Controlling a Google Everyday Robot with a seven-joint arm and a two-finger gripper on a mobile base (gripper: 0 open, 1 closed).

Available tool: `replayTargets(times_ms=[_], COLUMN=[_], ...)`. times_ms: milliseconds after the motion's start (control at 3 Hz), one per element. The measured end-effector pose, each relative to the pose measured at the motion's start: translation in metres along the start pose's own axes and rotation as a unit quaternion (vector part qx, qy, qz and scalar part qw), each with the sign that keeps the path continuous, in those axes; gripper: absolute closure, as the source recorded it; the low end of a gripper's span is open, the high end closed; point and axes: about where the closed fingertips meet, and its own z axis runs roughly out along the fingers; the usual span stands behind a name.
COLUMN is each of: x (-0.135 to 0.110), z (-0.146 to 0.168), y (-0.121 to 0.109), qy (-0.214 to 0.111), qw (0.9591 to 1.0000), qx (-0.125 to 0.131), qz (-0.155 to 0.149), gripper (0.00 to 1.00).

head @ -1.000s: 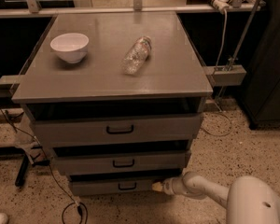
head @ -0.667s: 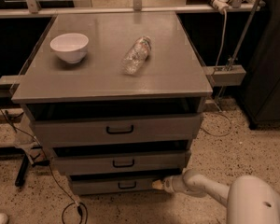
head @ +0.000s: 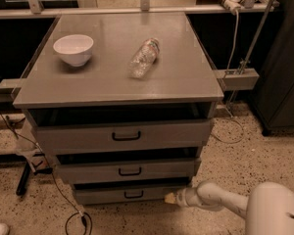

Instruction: Close bottom drawer

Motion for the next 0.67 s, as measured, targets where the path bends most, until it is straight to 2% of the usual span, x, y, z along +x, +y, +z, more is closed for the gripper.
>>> replayTargets(times_ms=[333,667], x=[0.014,0.005], z=[-0.109,-0.153], y=[-0.072,-0.083], qy=[-0.035,-0.059], qw=[0.9914,0.9842], qx=[0.103,0.145], qz=[0.073,0.082], gripper=[1.0,0.82])
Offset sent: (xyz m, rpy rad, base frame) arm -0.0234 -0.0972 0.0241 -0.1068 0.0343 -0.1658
